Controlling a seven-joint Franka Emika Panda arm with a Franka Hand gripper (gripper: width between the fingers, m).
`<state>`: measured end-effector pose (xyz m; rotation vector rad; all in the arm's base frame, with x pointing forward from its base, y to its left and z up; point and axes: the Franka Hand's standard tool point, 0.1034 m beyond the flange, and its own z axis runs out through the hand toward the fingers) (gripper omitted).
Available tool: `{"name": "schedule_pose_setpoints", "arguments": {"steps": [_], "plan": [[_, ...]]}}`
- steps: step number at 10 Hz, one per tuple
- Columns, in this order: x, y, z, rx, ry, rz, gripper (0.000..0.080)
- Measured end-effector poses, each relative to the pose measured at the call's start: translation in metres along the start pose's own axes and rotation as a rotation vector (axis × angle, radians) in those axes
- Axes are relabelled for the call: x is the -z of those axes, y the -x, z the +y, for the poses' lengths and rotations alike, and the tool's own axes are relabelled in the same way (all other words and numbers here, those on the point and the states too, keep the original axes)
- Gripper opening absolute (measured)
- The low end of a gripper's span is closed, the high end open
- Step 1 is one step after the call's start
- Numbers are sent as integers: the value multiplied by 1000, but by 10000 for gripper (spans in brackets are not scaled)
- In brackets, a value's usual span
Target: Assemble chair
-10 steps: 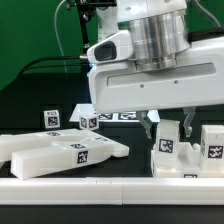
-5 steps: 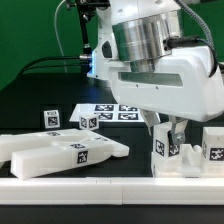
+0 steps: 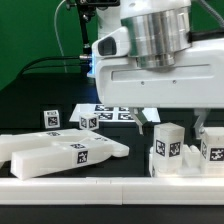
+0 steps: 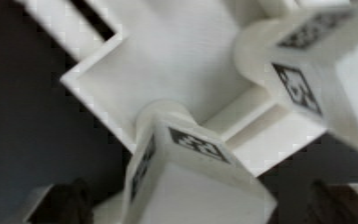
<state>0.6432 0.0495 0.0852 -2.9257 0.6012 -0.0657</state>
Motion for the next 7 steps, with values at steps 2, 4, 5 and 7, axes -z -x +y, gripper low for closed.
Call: {"name": "schedule_pose_setpoints", "arguments": {"steps": [2, 4, 5, 7], "plan": [[-1, -1, 2, 140, 2, 2, 647], [0, -1, 2, 300, 10, 4, 648], [2, 1, 2, 483, 33, 13, 648], [-1, -1, 6, 890, 80, 50, 648]]}}
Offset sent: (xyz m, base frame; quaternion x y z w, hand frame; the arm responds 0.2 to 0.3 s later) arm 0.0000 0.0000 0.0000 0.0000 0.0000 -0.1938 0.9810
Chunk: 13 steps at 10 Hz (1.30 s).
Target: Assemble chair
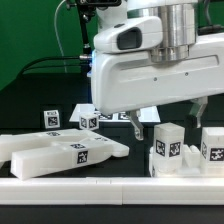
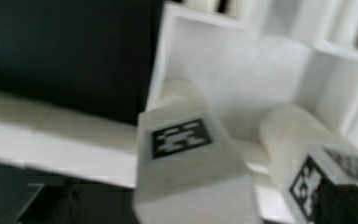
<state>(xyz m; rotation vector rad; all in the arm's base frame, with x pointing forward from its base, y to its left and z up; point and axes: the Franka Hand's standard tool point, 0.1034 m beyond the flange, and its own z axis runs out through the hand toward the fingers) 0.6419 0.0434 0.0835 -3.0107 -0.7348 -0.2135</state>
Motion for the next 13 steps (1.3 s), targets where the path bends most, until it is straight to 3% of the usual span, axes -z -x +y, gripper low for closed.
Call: {"name": "schedule_pose_setpoints", "arguments": {"steps": [2, 4, 5, 6, 9, 11, 13], "plan": [[-4, 2, 1, 36, 1, -6, 648], [-4, 2, 1, 14, 1, -7, 390], [-5, 2, 0, -72, 0, -7, 390], [-5, 2, 0, -132, 0, -7, 282], [-5, 0, 1, -504, -7, 26, 283], [-5, -1, 1, -953, -14, 61, 283], [-4, 0, 5, -1206, -52, 56, 284]]}}
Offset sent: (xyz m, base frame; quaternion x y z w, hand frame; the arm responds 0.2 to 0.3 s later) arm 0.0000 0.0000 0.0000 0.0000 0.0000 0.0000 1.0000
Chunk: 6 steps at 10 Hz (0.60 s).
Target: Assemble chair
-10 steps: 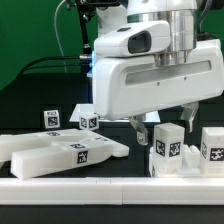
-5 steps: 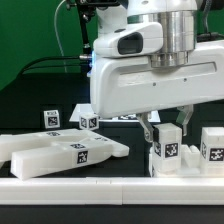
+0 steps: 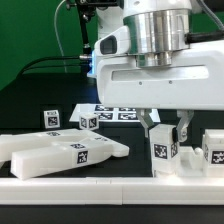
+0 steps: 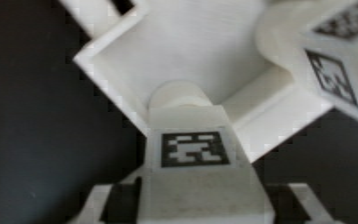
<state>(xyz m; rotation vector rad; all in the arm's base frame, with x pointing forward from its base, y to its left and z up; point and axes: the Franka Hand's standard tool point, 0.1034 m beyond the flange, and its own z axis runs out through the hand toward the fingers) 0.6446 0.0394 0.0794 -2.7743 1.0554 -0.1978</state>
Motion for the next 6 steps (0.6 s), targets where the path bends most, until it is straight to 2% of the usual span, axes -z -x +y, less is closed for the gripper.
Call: {"name": "schedule_pose_setpoints", "arguments": {"steps": [1, 2, 3, 4, 5, 6], "plan": [[0, 0, 1, -82, -2, -2, 284], [0, 0, 1, -63, -1, -1, 338], [0, 0, 0, -2, -1, -2, 477], [0, 6, -2, 136, 31, -32, 590], [2, 9, -3, 314, 55, -72, 590], [4, 11, -7, 527, 81, -104, 637]]}}
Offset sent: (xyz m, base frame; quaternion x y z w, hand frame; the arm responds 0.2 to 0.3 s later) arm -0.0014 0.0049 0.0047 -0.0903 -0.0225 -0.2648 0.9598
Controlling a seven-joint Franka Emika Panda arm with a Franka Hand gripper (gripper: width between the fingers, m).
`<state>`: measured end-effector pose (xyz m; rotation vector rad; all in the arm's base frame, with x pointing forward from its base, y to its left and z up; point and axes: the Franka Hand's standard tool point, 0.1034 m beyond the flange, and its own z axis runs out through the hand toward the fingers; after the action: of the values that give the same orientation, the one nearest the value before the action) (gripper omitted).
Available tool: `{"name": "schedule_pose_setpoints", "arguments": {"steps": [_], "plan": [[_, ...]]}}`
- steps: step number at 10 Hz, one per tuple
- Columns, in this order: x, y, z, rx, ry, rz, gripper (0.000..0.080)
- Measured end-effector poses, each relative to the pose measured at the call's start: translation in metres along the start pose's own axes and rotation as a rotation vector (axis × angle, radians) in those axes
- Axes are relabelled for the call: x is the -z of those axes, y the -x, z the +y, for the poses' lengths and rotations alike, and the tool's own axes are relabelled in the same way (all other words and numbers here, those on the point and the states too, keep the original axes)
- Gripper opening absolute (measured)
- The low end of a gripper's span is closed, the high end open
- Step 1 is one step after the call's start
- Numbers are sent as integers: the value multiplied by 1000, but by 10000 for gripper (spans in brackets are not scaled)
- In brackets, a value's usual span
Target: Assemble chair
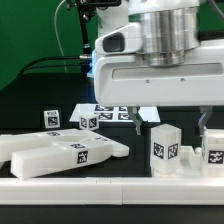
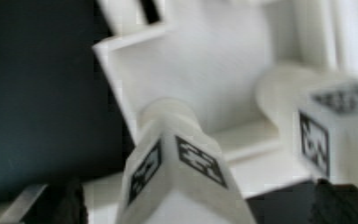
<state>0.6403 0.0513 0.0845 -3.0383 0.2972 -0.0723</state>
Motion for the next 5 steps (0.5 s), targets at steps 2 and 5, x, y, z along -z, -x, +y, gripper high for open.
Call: {"name": "schedule_pose_setpoints", "arguments": {"steps": [2, 5], "plan": [[-1, -2, 3, 106, 0, 15, 646], [2, -8, 8, 583, 34, 18, 648]]}}
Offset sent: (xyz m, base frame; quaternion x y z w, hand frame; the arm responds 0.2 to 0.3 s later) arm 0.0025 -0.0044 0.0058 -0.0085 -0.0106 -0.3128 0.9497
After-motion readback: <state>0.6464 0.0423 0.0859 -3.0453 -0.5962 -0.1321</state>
